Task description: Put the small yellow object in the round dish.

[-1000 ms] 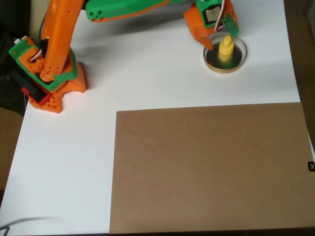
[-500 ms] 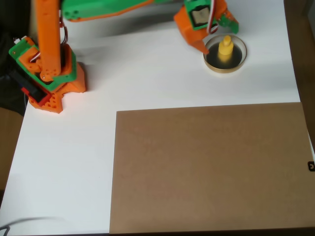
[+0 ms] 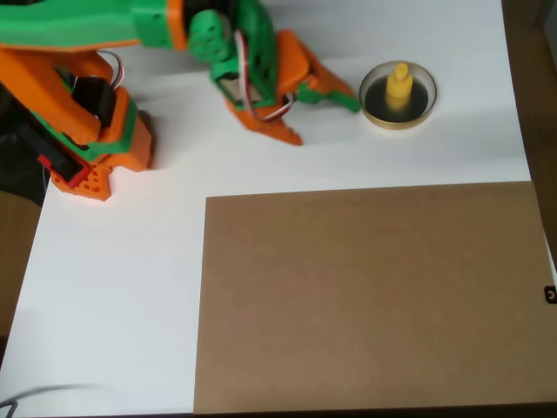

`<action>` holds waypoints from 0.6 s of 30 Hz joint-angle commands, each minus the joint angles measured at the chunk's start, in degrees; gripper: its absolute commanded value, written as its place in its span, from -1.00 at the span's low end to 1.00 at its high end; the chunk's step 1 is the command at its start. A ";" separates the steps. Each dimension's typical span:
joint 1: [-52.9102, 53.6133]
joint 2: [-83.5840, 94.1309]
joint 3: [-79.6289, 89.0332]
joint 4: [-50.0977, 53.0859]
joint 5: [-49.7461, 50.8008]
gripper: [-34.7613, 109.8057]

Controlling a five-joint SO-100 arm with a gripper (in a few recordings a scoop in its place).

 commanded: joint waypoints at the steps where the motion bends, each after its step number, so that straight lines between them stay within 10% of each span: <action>1: 5.89 8.88 2.64 -0.79 -0.79 -0.15; 18: 40.08 21.88 16.96 -13.71 6.06 -0.16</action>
